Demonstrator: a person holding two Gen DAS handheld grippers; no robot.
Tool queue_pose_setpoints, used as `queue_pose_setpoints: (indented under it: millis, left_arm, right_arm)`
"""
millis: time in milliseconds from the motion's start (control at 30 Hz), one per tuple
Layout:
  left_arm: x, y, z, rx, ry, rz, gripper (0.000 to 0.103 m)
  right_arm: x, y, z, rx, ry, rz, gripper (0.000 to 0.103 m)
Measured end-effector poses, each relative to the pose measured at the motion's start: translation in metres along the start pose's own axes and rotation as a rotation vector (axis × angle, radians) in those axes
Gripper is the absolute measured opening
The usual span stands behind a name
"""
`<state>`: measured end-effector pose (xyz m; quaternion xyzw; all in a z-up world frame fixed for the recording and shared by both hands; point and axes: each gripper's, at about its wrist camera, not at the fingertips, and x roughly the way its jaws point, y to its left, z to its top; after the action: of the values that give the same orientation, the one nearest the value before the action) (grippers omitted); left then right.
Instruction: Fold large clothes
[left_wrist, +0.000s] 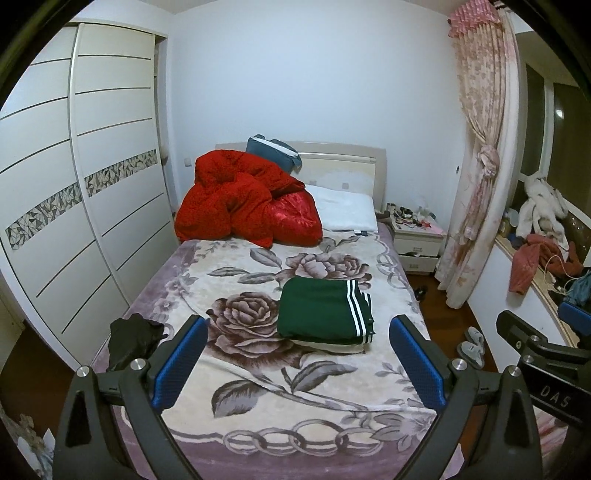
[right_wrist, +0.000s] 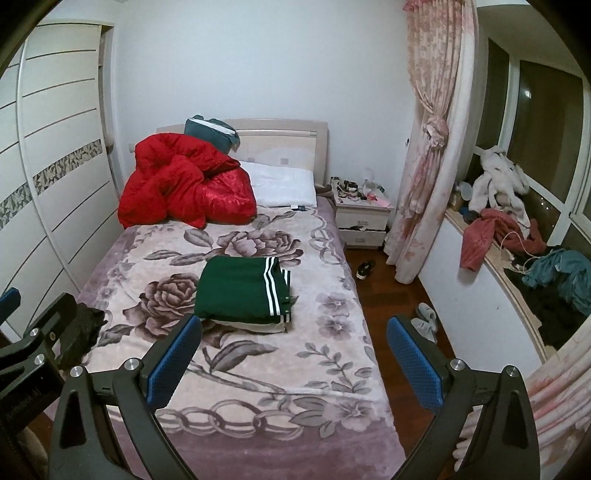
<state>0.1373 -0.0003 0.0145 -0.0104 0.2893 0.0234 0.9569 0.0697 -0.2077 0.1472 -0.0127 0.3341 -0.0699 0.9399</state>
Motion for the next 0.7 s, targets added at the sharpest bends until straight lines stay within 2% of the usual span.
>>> queue_pose_setpoints:
  millis: [700]
  left_arm:
    - [-0.0046, 0.0042, -0.0015, 0.0, -0.004, 0.007, 0.101]
  right_arm:
    - [-0.0003, 0.0013, 0.0075, -0.005, -0.005, 0.009, 0.102]
